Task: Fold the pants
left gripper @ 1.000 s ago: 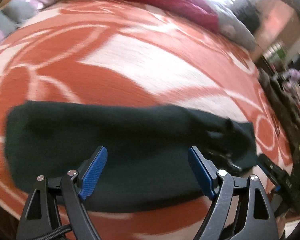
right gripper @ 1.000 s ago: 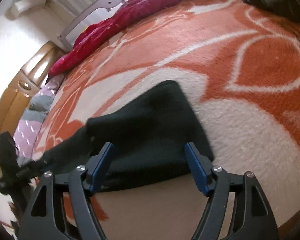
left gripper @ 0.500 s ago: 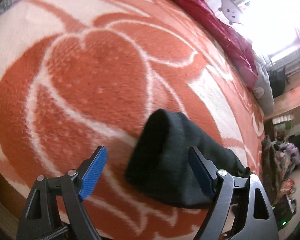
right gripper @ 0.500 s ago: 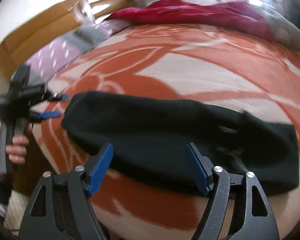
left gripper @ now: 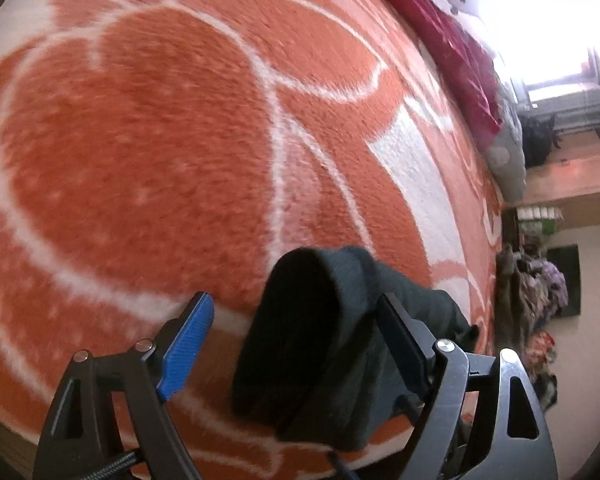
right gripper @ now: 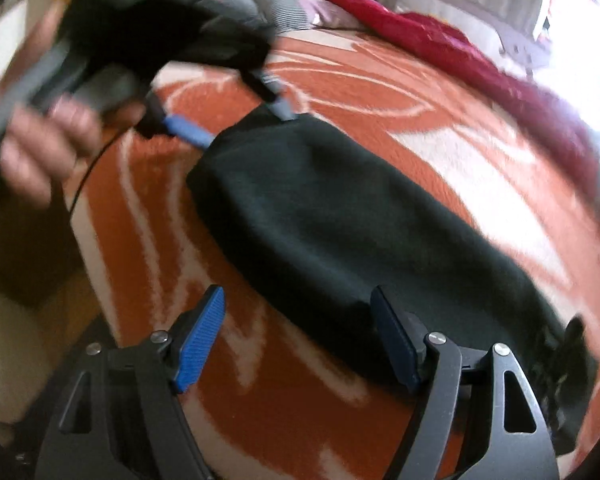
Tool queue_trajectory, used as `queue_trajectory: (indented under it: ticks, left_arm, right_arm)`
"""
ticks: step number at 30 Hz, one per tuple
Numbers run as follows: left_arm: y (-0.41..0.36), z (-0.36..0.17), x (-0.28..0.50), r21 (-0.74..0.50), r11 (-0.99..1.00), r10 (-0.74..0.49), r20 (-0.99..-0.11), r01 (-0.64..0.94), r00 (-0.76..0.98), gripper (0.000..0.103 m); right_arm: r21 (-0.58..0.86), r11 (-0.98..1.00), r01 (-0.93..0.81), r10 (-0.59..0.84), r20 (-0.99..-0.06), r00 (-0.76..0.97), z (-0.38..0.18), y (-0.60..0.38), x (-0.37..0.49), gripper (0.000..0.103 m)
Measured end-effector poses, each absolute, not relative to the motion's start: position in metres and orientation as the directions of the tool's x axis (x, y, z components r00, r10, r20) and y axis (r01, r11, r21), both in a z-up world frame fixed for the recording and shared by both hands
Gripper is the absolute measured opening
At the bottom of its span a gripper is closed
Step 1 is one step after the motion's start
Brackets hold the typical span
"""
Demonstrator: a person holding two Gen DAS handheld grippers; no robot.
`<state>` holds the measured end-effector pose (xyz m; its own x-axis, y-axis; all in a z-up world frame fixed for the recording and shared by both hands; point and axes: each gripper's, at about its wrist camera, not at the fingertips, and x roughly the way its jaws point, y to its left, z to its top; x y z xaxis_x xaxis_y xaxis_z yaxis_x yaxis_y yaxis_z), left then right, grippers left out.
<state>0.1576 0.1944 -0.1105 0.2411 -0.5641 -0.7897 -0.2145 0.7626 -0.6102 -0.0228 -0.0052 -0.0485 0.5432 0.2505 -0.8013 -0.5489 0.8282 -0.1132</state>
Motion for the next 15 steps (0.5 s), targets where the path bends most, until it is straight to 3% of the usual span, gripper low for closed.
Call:
queue_trajectory:
  ticks: [5, 11, 12, 13, 15]
  left_arm:
    - [0.181, -0.123, 0.183, -0.677, 0.714, -0.661, -0.736, -0.182, 0.146, 0.086]
    - [0.148, -0.128, 0.198, -0.663, 0.742, -0.659, -0.748, -0.099, 0.075, 0.086]
    - [0.145, -0.126, 0.200, -0.661, 0.745, -0.656, -0.750, -0.086, 0.086, 0.076]
    - [0.145, -0.123, 0.199, -0.664, 0.744, -0.657, -0.748, -0.080, 0.093, 0.061]
    - [0.145, -0.119, 0.197, -0.676, 0.732, -0.669, -0.736, -0.079, 0.104, 0.045]
  right_arm:
    - [-0.296, 0.795, -0.529, 0.121, -0.778, 0.617, -0.065, 0.022, -0.023, 0.075]
    - [-0.443, 0.721, -0.532, 0.068, -0.720, 0.691, -0.070, 0.048, -0.021, 0.075]
    - [-0.456, 0.712, -0.534, 0.066, -0.714, 0.697, -0.070, 0.050, -0.018, 0.069]
    - [-0.446, 0.712, -0.542, 0.075, -0.720, 0.690, -0.069, 0.050, -0.017, 0.047]
    - [-0.431, 0.714, -0.552, 0.084, -0.730, 0.679, -0.066, 0.049, -0.013, 0.030]
